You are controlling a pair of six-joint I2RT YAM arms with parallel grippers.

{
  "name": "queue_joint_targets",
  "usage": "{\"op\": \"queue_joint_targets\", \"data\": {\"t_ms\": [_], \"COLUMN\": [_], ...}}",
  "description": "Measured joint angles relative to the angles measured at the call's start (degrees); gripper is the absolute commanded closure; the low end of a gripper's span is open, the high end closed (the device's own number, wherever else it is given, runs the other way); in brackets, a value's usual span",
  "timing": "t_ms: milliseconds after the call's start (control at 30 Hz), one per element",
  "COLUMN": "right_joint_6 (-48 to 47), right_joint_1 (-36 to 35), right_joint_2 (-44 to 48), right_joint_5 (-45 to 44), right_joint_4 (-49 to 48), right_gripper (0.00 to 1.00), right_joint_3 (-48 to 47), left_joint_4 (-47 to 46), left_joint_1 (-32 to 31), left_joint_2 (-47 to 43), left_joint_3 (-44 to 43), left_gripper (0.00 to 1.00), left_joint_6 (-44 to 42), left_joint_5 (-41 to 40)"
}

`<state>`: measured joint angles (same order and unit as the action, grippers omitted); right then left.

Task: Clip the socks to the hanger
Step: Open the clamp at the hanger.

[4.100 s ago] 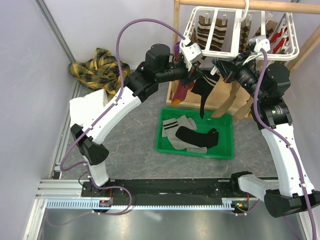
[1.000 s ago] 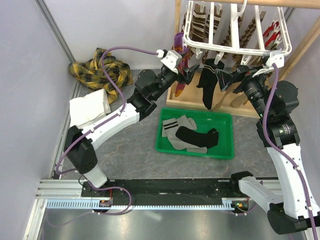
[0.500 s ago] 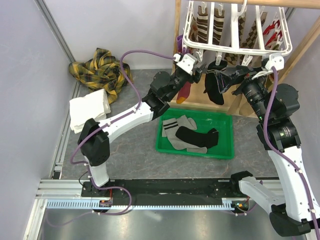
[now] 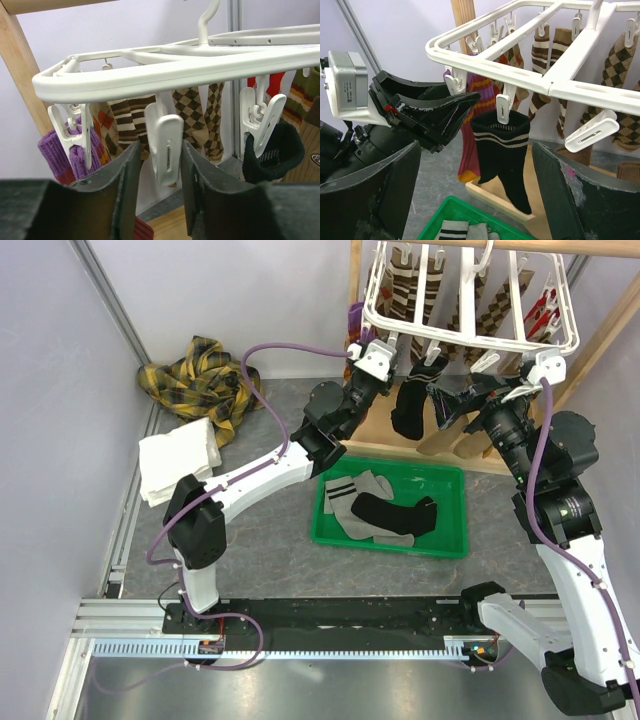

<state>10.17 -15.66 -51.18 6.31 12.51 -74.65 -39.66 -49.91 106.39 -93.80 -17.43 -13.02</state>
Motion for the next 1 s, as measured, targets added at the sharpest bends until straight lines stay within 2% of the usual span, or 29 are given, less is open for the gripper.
{"op": "queue_joint_targets", "data": {"t_ms": [167, 267, 567, 833, 1000], "right_joint_6": [0.02, 0.11, 3.93, 9.81, 12.04], "right_joint_1": [0.00, -0.11, -0.24, -0.24, -0.07], "right_joint_2": [0.20, 0.04, -4.00, -9.33, -12.26], "right_joint_5": [0.26, 1.05, 5.68, 5.62, 5.60], "right_joint_4": [0.00, 0.00, 0.13, 2.12, 3.74], "right_gripper": [0.02, 0.03, 0.06, 0.10, 0.15], "right_joint_3": [0.00, 0.00, -1.68, -7.34, -10.27], "left_joint_4": [0.07, 0.07, 5.29, 9.31, 11.47], "left_joint_1": [0.00, 0.00, 0.00, -0.07, -0.28], "left_joint_2": [0.00, -0.07, -2.75, -4.63, -4.66], "left_joint_3": [0.00, 0.39, 2.89, 2.67, 2.25], "left_gripper": [0.88, 0.93, 0.98, 0.98, 0.98], "left_joint_6": [0.17, 0.44, 6.58, 12.72, 14.12], "left_joint_5": [-0.31, 0.22, 8.79, 18.56, 21.77]}}
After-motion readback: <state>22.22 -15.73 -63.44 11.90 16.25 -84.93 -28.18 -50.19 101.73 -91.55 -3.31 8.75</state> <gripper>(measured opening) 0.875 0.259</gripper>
